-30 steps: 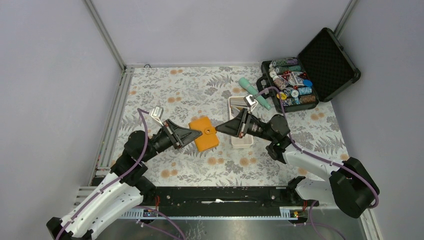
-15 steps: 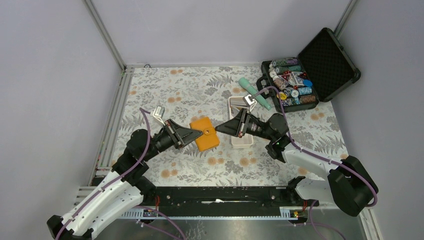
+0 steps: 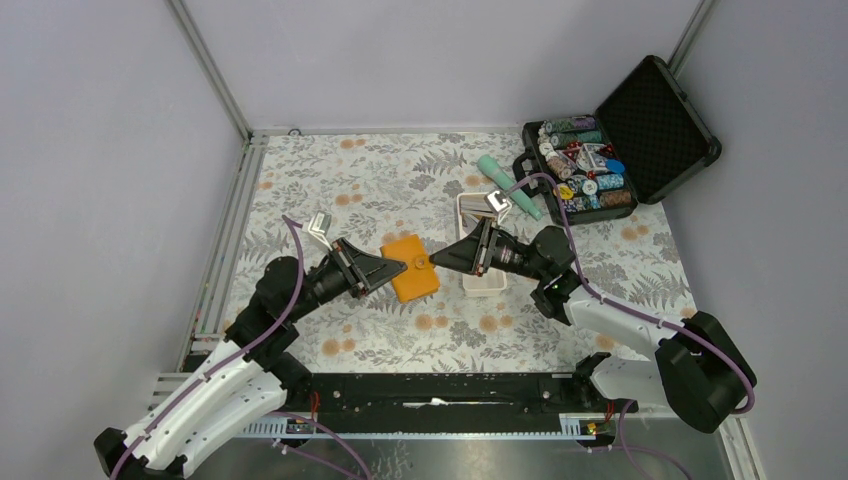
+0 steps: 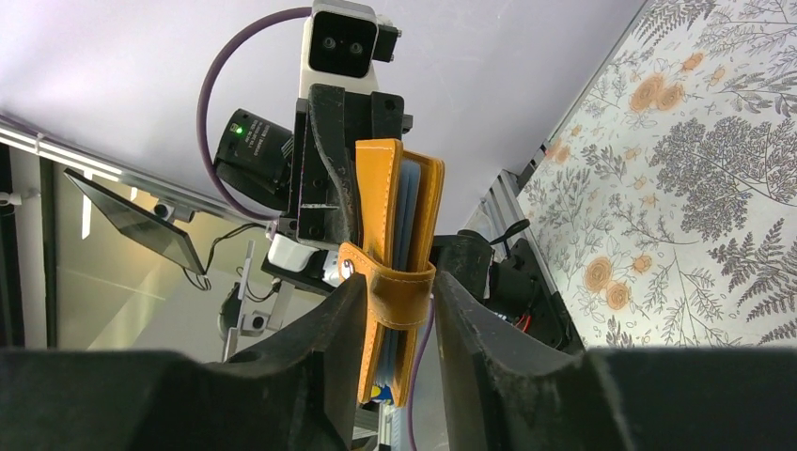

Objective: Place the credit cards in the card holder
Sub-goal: Close the card holder at the center of the board.

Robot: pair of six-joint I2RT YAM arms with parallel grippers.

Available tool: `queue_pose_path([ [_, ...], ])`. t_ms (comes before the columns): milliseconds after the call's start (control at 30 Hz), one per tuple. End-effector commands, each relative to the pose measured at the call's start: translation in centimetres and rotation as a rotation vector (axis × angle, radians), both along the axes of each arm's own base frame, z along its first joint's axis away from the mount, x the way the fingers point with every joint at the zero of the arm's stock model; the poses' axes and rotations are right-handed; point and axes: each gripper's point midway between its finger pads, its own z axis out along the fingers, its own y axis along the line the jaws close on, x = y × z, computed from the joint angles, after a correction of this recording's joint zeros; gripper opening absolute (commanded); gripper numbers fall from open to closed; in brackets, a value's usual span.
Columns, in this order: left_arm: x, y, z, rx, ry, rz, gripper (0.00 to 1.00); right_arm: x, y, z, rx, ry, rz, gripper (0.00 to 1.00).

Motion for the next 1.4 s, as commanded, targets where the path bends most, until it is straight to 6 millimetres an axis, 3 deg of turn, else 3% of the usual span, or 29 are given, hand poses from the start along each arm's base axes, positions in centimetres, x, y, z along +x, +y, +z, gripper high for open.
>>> queue_pose_path([
  [0, -0.2, 0.2, 4.1, -0.078, -0.091, 0.004, 0.0, -0.5, 0.0, 2.1, 0.033, -0.074, 0.021, 0.43],
  [667, 0.3, -0.1, 3.2, -0.039, -0.072, 0.005, 0.0, -0.4, 0.7, 2.6, 0.027, -0.085, 0.039, 0.4],
  [1367, 0.3, -0.2, 3.4, -0.036, -0.079, 0.005, 0.0, -0.5, 1.9, 1.2, -0.026, -0.073, 0.043, 0.41],
])
